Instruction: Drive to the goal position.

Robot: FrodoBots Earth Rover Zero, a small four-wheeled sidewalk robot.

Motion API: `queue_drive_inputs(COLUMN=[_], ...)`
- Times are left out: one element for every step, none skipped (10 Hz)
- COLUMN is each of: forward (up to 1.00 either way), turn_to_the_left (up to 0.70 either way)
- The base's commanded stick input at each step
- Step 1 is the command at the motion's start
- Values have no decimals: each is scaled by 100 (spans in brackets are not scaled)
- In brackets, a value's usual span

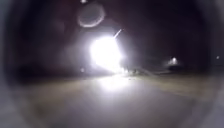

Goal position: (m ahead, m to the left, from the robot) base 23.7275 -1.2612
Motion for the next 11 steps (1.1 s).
queue_drive_inputs(forward=[100,100,100,100,100,100,100,100,100,100,100], turn_to_the_left=[4,4,4,4,3,2,3,4,4,4,4])
